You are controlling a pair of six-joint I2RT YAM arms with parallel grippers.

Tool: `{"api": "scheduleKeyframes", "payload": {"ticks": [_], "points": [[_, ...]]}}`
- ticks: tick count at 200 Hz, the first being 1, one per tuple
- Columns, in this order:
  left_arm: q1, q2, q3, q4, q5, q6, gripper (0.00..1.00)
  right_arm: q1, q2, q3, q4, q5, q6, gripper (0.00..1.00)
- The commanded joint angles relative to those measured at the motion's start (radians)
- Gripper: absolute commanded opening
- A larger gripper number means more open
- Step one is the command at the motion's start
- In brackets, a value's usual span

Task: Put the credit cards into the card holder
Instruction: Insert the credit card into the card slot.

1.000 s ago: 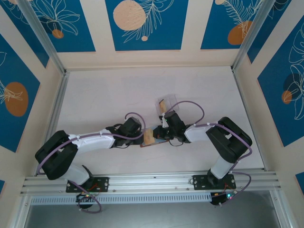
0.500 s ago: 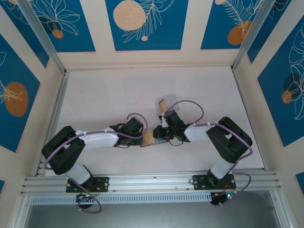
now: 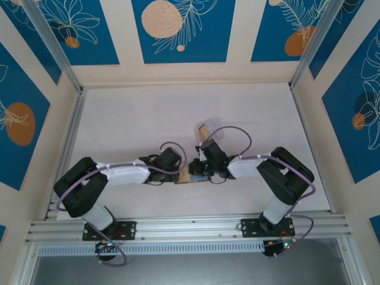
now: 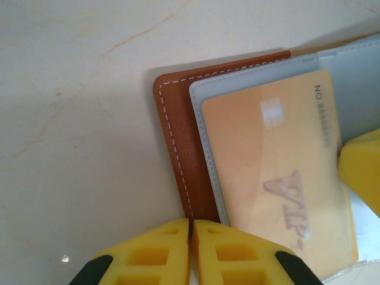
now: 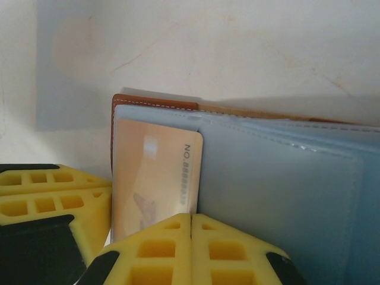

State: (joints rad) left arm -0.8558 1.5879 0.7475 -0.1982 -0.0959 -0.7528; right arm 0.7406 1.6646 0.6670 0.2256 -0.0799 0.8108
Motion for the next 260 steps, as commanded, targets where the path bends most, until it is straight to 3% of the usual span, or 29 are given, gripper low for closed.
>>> {"api": "scheduleKeyframes", "payload": {"ticks": [1, 22, 45, 118, 220, 241, 260], "points": [[-0.026, 0.093, -0.008, 0.054, 0.038, -0.013, 0.1, 0.045, 0.017, -0.01, 0.018, -0.078, 0.028, 0.01], [-0.028, 0.095, -0.009, 0.05, 0.032, -0.019, 0.1, 0.048, 0.003, 0.015, -0.052, -0.052, 0.0, 0.07], [-0.028, 0.09, -0.019, 0.036, 0.008, -0.04, 0.1, 0.048, -0.063, 0.049, -0.199, 0.017, -0.055, 0.2], [-0.028, 0.118, -0.049, 0.062, 0.004, -0.074, 0.1, 0.011, -0.14, 0.237, -0.66, 0.198, -0.224, 0.24], [-0.028, 0.123, -0.044, 0.066, 0.009, -0.071, 0.1, 0.054, 0.079, 0.319, -0.724, 0.368, -0.24, 0.33], [-0.028, 0.124, -0.044, 0.066, 0.008, -0.072, 0.1, 0.08, 0.107, 0.324, -0.73, 0.395, -0.24, 0.32], [-0.028, 0.127, -0.043, 0.068, 0.01, -0.072, 0.1, 0.098, 0.126, 0.333, -0.743, 0.414, -0.241, 0.24]]}}
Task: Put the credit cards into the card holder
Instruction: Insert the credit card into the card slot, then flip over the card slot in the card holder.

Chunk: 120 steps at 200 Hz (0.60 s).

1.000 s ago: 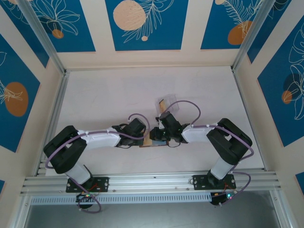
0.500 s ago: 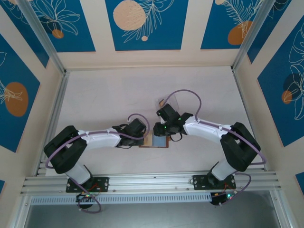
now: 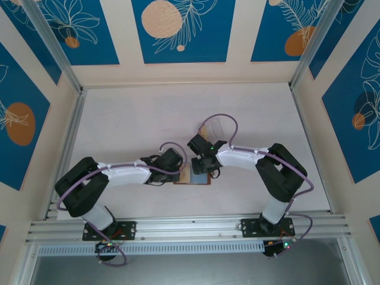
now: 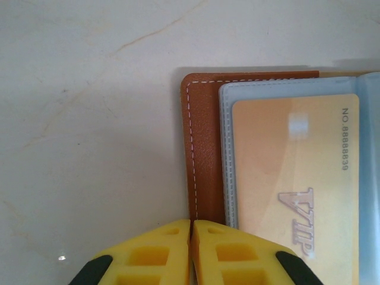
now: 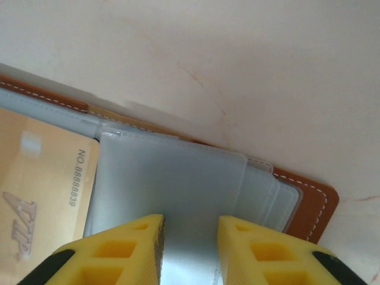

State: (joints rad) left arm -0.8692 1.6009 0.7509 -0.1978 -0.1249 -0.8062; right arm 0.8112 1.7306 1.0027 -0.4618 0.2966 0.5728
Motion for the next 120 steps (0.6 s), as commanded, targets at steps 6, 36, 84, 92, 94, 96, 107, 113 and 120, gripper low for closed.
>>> {"api": "scheduleKeyframes", "payload": {"ticks": [6, 36, 84, 92, 94, 96, 107, 113, 120], "points": [[-0.014, 0.114, -0.046, 0.069, 0.04, -0.018, 0.1, 0.029, 0.063, -0.003, -0.055, 0.038, -0.004, 0.2], [-0.015, 0.114, -0.047, 0.071, 0.042, -0.019, 0.1, 0.032, 0.059, -0.001, -0.051, 0.027, -0.008, 0.02], [-0.015, 0.11, -0.053, 0.073, 0.045, -0.021, 0.1, 0.027, -0.004, 0.019, -0.034, -0.05, -0.022, 0.0], [-0.014, 0.108, -0.054, 0.073, 0.045, -0.022, 0.1, 0.026, -0.015, 0.03, -0.042, -0.061, -0.021, 0.0], [-0.014, 0.108, -0.053, 0.074, 0.045, -0.022, 0.1, 0.026, -0.017, 0.034, -0.044, -0.063, -0.022, 0.0], [-0.014, 0.107, -0.054, 0.075, 0.045, -0.023, 0.1, 0.026, -0.019, 0.038, -0.046, -0.066, -0.022, 0.0], [-0.014, 0.105, -0.055, 0.076, 0.045, -0.024, 0.1, 0.026, -0.032, 0.056, -0.055, -0.086, -0.022, 0.0], [-0.014, 0.105, -0.056, 0.077, 0.045, -0.024, 0.1, 0.026, -0.036, 0.066, -0.059, -0.097, -0.021, 0.0], [-0.015, 0.105, -0.056, 0.078, 0.045, -0.025, 0.1, 0.026, -0.038, 0.078, -0.064, -0.111, -0.019, 0.0]]}}
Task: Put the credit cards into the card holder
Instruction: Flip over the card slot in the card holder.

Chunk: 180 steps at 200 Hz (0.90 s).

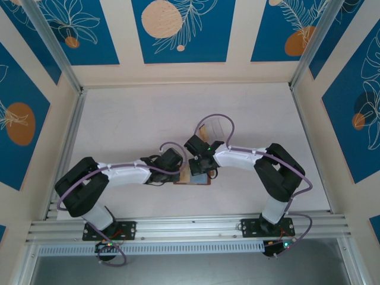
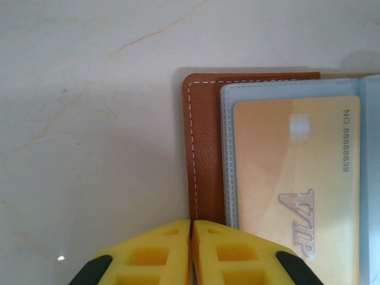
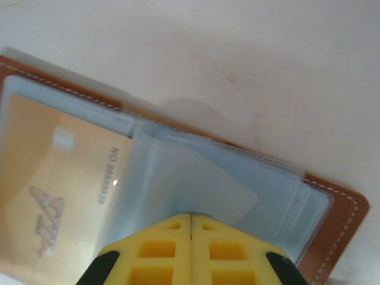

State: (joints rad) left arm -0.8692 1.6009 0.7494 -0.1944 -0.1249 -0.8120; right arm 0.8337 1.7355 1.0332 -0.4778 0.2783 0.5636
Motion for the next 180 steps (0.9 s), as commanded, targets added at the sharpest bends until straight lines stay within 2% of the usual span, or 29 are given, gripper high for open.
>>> {"api": "scheduleKeyframes", "payload": {"ticks": [1, 30, 51, 74, 98, 158, 180], "points": [[-0.015, 0.105, -0.054, 0.075, 0.045, -0.019, 0.1, 0.004, -0.043, 0.049, -0.05, -0.096, -0.008, 0.0], [-0.016, 0.106, -0.058, 0.087, 0.049, -0.032, 0.1, 0.005, -0.033, 0.079, -0.03, -0.174, 0.012, 0.0], [-0.016, 0.106, -0.063, 0.097, 0.053, -0.045, 0.1, -0.005, 0.003, 0.086, 0.024, -0.274, 0.053, 0.0], [-0.023, 0.096, -0.066, 0.087, 0.027, -0.052, 0.1, -0.022, 0.038, 0.074, 0.114, -0.394, 0.101, 0.2], [-0.024, 0.09, -0.073, 0.09, 0.027, -0.056, 0.09, -0.043, 0.022, 0.05, 0.178, -0.47, 0.12, 0.32], [-0.024, 0.089, -0.089, 0.102, 0.025, -0.063, 0.1, -0.152, -0.139, -0.053, 0.265, -0.648, 0.118, 0.45], [-0.024, 0.089, -0.094, 0.106, 0.025, -0.065, 0.1, -0.187, -0.21, -0.088, 0.266, -0.672, 0.11, 0.48]]}}
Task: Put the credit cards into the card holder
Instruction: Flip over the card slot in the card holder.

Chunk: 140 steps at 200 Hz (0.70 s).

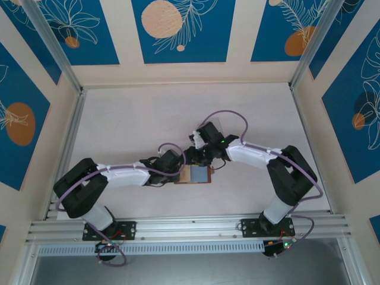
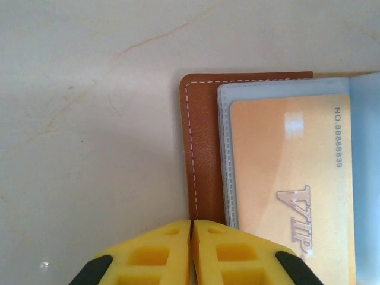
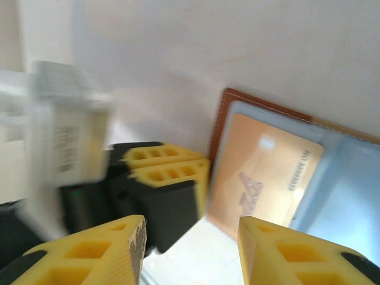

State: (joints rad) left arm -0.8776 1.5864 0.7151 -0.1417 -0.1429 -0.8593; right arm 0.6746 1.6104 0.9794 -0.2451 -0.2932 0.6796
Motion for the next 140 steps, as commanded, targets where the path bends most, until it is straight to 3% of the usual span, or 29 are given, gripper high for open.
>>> {"api": "scheduleKeyframes", "payload": {"ticks": [1, 30, 49, 100, 140], "points": [[-0.015, 0.103, -0.06, 0.053, 0.043, -0.018, 0.1, -0.029, -0.088, -0.035, 0.03, -0.097, -0.008, 0.48], [-0.015, 0.098, -0.062, 0.051, 0.042, -0.017, 0.1, -0.036, -0.166, -0.014, -0.193, 0.174, -0.056, 0.45], [-0.015, 0.105, -0.059, 0.051, 0.045, -0.014, 0.1, -0.034, -0.137, 0.008, -0.301, 0.296, -0.084, 0.35], [-0.015, 0.116, -0.052, 0.055, 0.048, -0.015, 0.1, -0.019, 0.015, 0.056, -0.337, 0.41, -0.089, 0.0], [-0.015, 0.115, -0.051, 0.046, 0.044, -0.014, 0.1, -0.001, 0.116, 0.09, -0.325, 0.468, -0.1, 0.0]]}}
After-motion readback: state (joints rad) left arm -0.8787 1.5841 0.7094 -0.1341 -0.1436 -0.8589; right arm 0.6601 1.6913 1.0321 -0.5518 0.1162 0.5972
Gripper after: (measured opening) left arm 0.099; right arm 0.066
